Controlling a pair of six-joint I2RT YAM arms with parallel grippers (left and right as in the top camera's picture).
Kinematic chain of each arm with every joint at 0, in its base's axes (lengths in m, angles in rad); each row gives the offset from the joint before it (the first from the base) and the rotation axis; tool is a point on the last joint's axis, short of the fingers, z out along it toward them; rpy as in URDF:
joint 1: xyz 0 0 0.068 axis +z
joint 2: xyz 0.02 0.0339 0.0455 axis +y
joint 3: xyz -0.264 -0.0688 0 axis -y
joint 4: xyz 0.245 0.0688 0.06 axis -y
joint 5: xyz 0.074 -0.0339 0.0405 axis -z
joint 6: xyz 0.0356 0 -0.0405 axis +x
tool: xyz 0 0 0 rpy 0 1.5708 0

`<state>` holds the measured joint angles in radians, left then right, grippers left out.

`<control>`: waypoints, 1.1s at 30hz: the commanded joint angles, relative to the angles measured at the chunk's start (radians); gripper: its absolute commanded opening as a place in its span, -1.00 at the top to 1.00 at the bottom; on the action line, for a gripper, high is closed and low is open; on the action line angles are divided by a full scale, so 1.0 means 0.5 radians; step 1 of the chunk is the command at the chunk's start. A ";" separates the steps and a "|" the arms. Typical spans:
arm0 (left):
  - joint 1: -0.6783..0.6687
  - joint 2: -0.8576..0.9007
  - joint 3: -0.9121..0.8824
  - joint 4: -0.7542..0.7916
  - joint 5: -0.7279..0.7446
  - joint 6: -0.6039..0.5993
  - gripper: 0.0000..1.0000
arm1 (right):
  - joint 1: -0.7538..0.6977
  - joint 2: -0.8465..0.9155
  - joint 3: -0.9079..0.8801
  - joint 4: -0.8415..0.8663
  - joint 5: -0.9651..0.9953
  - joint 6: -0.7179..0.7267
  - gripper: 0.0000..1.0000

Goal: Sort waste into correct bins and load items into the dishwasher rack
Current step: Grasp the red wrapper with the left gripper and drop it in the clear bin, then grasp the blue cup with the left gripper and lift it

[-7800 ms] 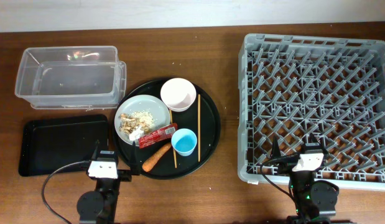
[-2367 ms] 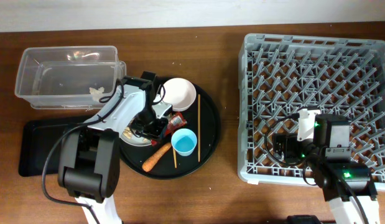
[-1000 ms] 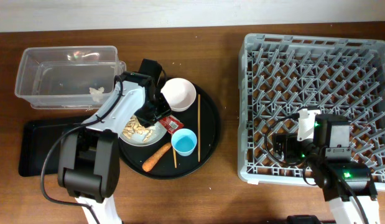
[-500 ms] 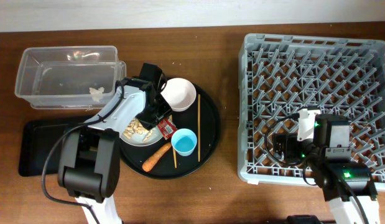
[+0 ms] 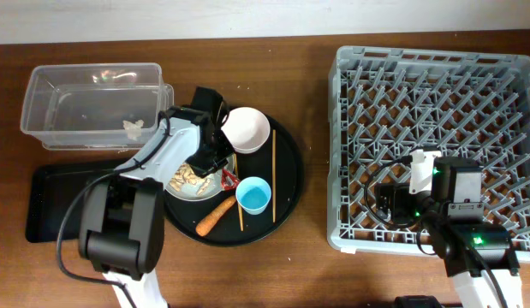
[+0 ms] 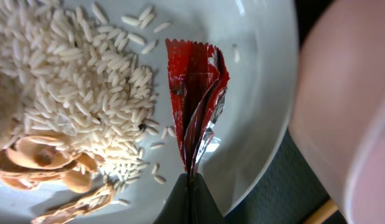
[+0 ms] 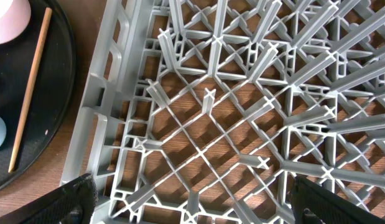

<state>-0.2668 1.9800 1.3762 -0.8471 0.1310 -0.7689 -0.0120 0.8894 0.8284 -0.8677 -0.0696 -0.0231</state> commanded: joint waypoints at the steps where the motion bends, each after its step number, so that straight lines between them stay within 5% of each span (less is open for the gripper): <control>1: 0.135 -0.309 0.099 -0.005 -0.123 0.426 1.00 | 0.011 0.000 0.034 0.001 -0.011 0.018 -0.97; 5: 0.447 -0.565 0.166 0.240 -0.231 0.742 1.00 | 0.011 0.000 0.034 0.001 -0.011 0.018 -0.97; 12: 0.818 -0.433 0.165 0.798 -0.545 0.741 0.94 | 0.011 0.000 0.034 -0.001 -0.011 0.018 -0.96; 15: 0.853 -0.337 0.165 0.863 -0.550 0.742 0.46 | 0.011 0.000 0.034 -0.002 -0.011 0.018 -0.97; 16: 0.864 -0.322 0.165 0.879 -0.550 0.742 -0.04 | 0.011 0.000 0.034 -0.002 -0.011 0.018 -0.96; 17: 0.872 -0.323 0.167 0.891 -0.549 0.742 -0.26 | 0.011 0.000 0.034 -0.005 -0.011 0.018 -0.96; 22: 0.876 -0.438 0.188 0.888 -0.528 0.816 -0.26 | 0.011 0.000 0.034 -0.009 -0.011 0.018 -0.96; 26: 0.804 -0.513 0.188 0.756 -0.011 0.878 -0.25 | 0.011 0.000 0.034 -0.008 -0.011 0.018 -0.96; 33: 0.346 -0.432 0.187 0.345 -0.008 1.102 -0.39 | 0.011 0.000 0.034 -0.009 -0.012 0.018 -0.97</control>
<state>-0.0410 1.7447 1.4586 -0.6193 0.1173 -0.2691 -0.0120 0.8894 0.8284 -0.8715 -0.0700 -0.0227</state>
